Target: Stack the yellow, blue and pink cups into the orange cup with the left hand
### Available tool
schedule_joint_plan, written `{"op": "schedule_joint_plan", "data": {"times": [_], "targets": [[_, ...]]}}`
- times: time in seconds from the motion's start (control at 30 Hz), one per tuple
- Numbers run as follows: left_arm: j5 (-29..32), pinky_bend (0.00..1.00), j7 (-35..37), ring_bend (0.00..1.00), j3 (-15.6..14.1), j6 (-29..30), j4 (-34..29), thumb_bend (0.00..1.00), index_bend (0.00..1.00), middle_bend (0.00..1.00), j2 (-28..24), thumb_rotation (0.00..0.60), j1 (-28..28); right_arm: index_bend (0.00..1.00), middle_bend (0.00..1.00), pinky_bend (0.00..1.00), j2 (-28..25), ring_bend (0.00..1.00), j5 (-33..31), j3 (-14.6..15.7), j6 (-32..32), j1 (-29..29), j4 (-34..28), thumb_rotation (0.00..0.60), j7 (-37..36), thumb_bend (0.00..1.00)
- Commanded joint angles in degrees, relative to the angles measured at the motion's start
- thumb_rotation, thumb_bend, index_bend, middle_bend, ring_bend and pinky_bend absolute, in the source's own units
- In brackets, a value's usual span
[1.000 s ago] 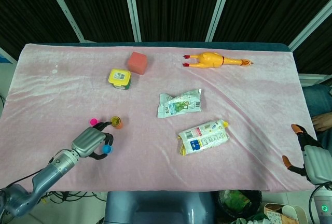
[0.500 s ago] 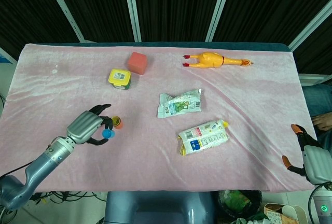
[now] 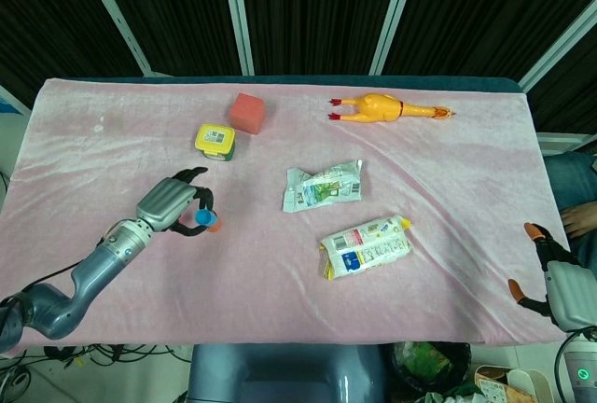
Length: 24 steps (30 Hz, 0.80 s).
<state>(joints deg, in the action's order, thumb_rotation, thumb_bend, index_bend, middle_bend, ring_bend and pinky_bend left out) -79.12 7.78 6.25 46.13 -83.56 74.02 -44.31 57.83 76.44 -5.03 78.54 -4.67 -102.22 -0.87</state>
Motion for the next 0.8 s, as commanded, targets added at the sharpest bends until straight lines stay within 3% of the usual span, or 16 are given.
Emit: {"op": "schedule_joint_plan", "data": {"times": [0.03, 0.33, 0.43, 0.5, 0.6, 0.7, 0.8], "targets": [[-0.03, 0.13, 1.13, 0.05, -0.2, -0.48, 1.82, 0.28, 0.48, 0.51, 1.11, 0.6, -0.33, 0.03, 0.06, 0.21, -0.01, 0.16, -0.05, -0.01, 0.02, 0.02, -0.05, 0.6, 0.0, 0.27], [0.77, 0.12, 1.86, 0.05, -0.85, -1.61, 4.74, 0.28, 0.48, 0.5, 2.44, 0.6, -0.41, 0.03, 0.06, 0.21, 0.02, 0.16, -0.01, 0.0, -0.04, -0.02, -0.02, 0.6, -0.01, 0.27], [0.99, 0.12, 2.16, 0.04, -1.08, -2.75, 5.36, 0.18, 0.39, 0.43, 2.81, 0.6, -0.81, 0.03, 0.06, 0.21, 0.01, 0.16, -0.09, -0.02, -0.03, -0.01, -0.02, 0.6, -0.03, 0.27], [1.18, 0.11, 2.22, 0.01, -1.23, -3.53, 5.42, 0.08, 0.26, 0.31, 2.77, 0.6, -1.08, 0.03, 0.06, 0.21, -0.01, 0.16, -0.14, -0.06, 0.04, 0.02, -0.03, 0.6, 0.0, 0.27], [1.74, 0.07, 1.5, 0.0, -1.19, -3.51, 5.27, 0.04, 0.11, 0.18, 2.43, 0.6, -1.01, 0.03, 0.06, 0.21, -0.02, 0.16, -0.15, -0.06, 0.07, 0.04, -0.01, 0.6, -0.04, 0.27], [2.0, 0.05, 0.55, 0.0, -1.05, -1.48, 4.12, 0.04, 0.08, 0.14, 1.44, 0.6, -0.01, 0.03, 0.06, 0.21, -0.03, 0.16, -0.11, -0.04, 0.05, 0.04, 0.02, 0.6, -0.11, 0.27], [1.58, 0.05, -0.36, 0.0, -1.71, 0.99, 1.68, 0.04, 0.1, 0.15, -0.94, 0.6, 1.76, 0.03, 0.06, 0.21, -0.05, 0.16, -0.07, -0.03, 0.0, 0.02, 0.04, 0.6, -0.14, 0.27]]}}
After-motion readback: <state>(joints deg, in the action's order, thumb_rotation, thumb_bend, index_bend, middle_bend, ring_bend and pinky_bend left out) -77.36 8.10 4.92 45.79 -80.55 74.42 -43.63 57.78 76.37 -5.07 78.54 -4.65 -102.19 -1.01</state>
